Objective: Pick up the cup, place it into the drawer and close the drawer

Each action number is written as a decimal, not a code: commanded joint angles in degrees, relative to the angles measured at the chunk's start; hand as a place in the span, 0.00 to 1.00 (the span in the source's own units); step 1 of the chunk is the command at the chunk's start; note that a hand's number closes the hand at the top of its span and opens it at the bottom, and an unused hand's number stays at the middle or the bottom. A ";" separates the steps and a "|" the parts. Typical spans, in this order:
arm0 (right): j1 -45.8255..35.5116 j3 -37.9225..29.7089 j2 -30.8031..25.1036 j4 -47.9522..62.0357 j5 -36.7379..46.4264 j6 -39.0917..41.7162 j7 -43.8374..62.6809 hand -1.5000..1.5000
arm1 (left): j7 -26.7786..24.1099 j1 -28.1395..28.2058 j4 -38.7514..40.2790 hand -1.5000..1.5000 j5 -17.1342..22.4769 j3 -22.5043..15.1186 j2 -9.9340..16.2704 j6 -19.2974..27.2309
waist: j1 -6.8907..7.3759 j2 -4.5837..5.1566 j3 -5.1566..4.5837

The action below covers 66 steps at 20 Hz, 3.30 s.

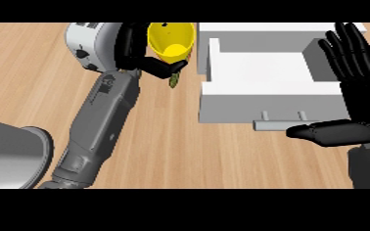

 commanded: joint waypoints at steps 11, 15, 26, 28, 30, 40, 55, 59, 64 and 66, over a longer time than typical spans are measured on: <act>1.97 0.17 0.24 1.63 -0.31 2.56 -5.10 0.00 | 20.01 -22.65 12.23 1.00 7.08 -12.51 -0.87 19.63 | -3.57 0.88 0.05; -3.04 -0.03 -0.57 2.96 -1.01 2.26 -2.88 0.00 | 18.13 -24.92 20.13 1.00 9.67 -16.10 -0.87 21.49 | -4.98 1.42 0.04; -7.19 3.00 0.61 4.27 -0.02 2.59 -3.17 0.00 | 23.63 -25.78 28.28 1.00 10.84 -27.12 -0.87 15.37 | -9.50 2.71 0.11; -7.43 2.73 0.66 4.48 -1.58 3.42 -2.96 0.00 | 22.04 -23.74 27.99 1.00 11.73 -28.14 -0.87 16.61 | -11.39 3.20 0.14; -8.17 2.97 0.36 3.41 -1.25 3.10 -1.81 0.00 | 20.90 -22.68 27.82 0.00 12.50 -29.02 -0.87 16.40 | -11.24 3.01 0.05; -8.74 11.17 1.14 4.24 -12.60 17.64 -1.06 1.00 | 11.89 -21.39 20.38 0.00 24.95 -24.53 -0.87 12.43 | -11.12 2.90 -0.03; -2.47 22.94 -10.58 3.06 15.80 21.30 2.54 0.00 | 4.25 -21.22 22.09 0.00 31.94 -21.91 -0.87 18.02 | -2.51 1.04 -0.01; -1.84 25.51 -8.15 14.75 25.68 15.02 -4.68 0.00 | 1.38 -17.68 21.35 0.00 32.42 -21.42 -0.87 15.46 | -0.33 1.08 0.01; -4.99 30.06 -6.85 32.02 33.32 11.79 -12.31 0.00 | 1.57 -13.56 17.41 0.00 32.30 -21.69 -0.42 13.47 | 2.25 0.93 0.04; -9.23 29.96 -6.32 39.55 35.25 11.01 -14.73 0.00 | 1.63 -11.98 16.25 0.00 32.36 -21.51 0.24 12.80 | 2.76 0.98 0.04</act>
